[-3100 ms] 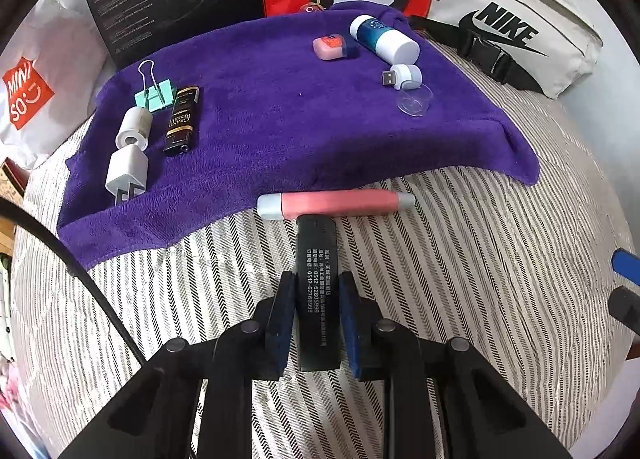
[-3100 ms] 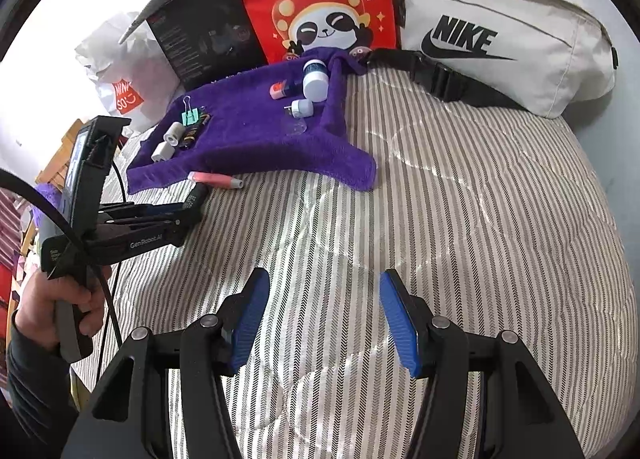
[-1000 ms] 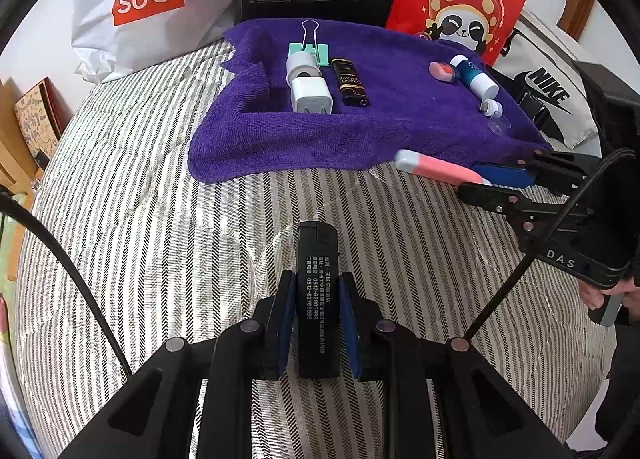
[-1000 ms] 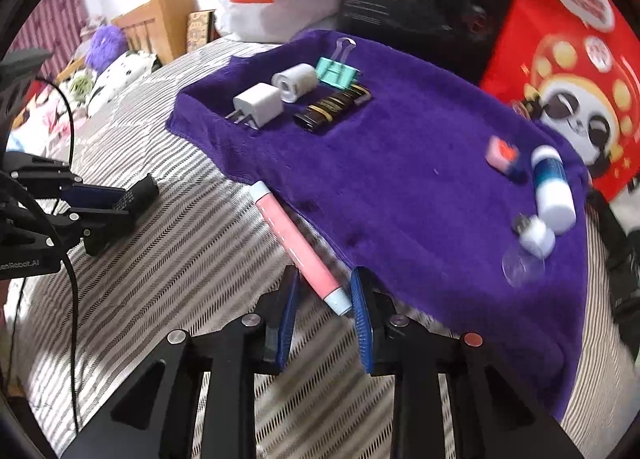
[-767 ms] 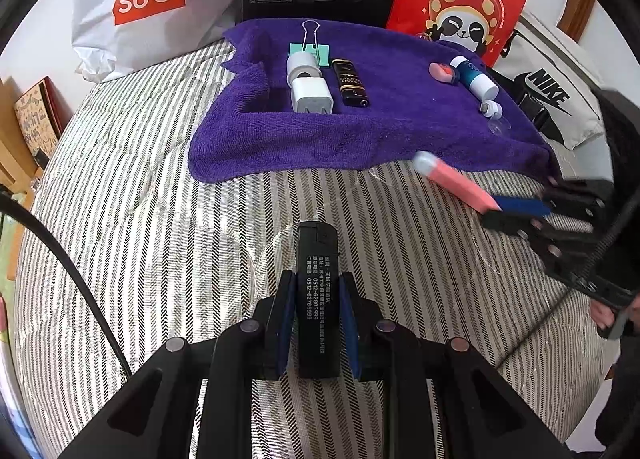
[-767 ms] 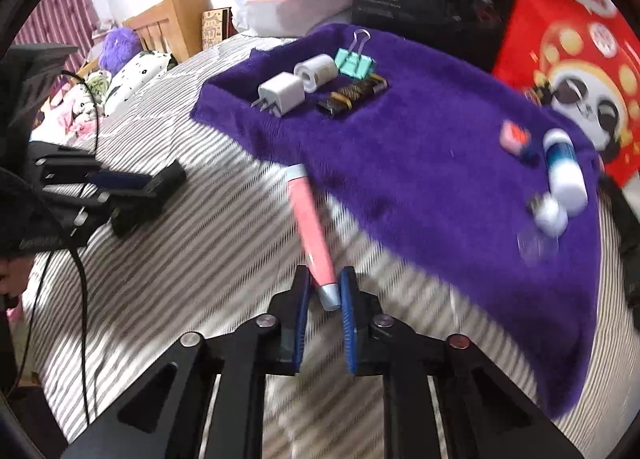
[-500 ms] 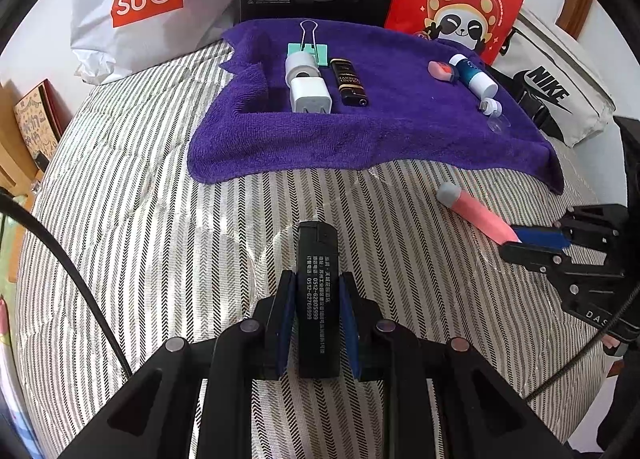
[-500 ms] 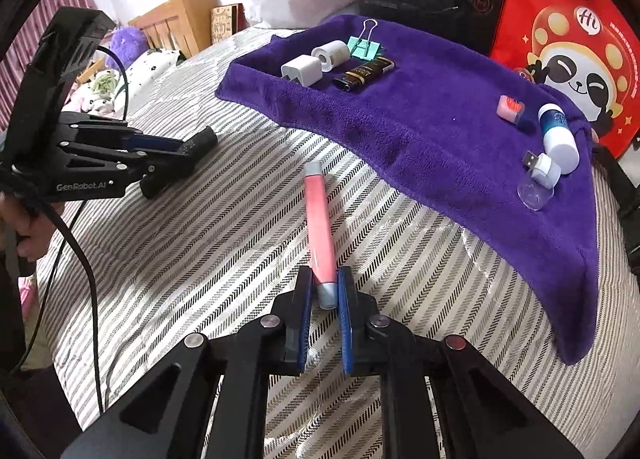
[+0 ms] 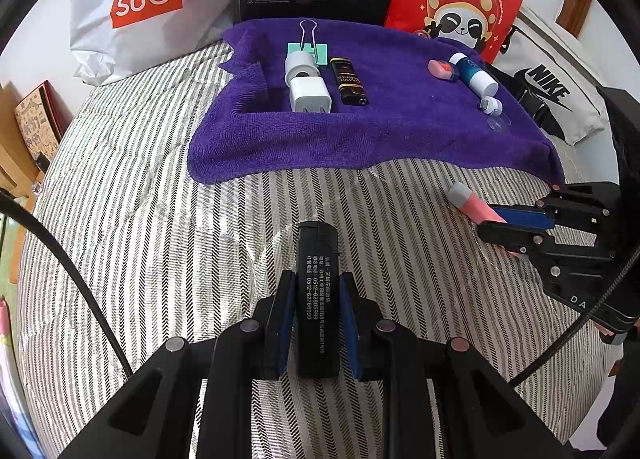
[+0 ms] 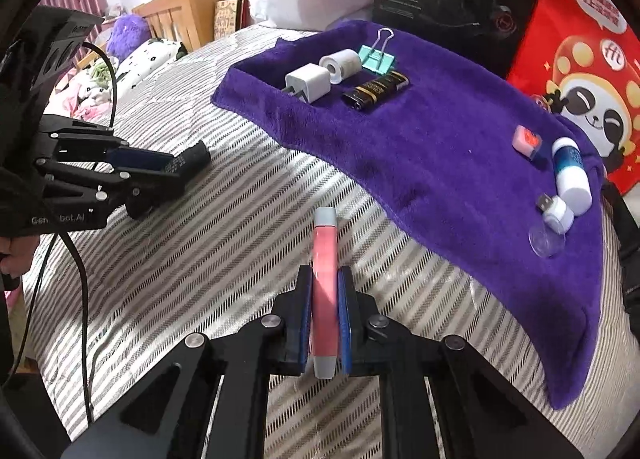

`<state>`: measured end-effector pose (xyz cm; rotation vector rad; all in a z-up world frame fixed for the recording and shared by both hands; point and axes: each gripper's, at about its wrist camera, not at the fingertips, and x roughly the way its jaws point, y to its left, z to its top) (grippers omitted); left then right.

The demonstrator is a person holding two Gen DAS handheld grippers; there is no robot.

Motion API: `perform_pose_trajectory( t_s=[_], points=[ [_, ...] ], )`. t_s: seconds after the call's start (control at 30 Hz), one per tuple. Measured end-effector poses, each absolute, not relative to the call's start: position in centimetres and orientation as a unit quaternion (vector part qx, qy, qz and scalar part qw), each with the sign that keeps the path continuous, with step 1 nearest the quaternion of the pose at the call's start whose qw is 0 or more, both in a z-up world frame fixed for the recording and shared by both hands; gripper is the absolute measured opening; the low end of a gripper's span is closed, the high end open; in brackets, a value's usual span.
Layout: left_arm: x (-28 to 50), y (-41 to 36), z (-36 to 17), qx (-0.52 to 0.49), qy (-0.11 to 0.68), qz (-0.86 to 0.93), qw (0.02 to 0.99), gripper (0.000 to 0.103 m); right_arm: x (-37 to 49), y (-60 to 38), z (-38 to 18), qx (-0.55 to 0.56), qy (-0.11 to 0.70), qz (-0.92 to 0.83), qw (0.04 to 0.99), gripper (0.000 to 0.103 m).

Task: Organize rigid objects
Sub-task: 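Carry the black tube toward the towel with the left while the right carries the pink tube there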

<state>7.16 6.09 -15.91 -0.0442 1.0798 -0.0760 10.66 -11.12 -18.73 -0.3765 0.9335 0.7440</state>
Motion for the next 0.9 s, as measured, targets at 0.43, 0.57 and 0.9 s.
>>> perform_pose_trajectory(
  t_s=[0.43,0.57,0.9],
  points=[
    [6.8,5.1,-15.9,0.02,0.525,-0.021,0.851,0.021,10.5,-13.5,-17.7,-0.111,0.459,0.281,0.836,0.012],
    [6.8,5.0,-16.0,0.021,0.524,-0.018,0.851,0.021,10.0,-15.0,-17.4,-0.086,0.46,0.265,0.843,0.012],
    [6.8,5.6,-15.7,0.0,0.538,-0.019,0.843,0.021,9.5,-17.1,-16.4,-0.051,0.45,0.264,0.851,0.012]
  ],
)
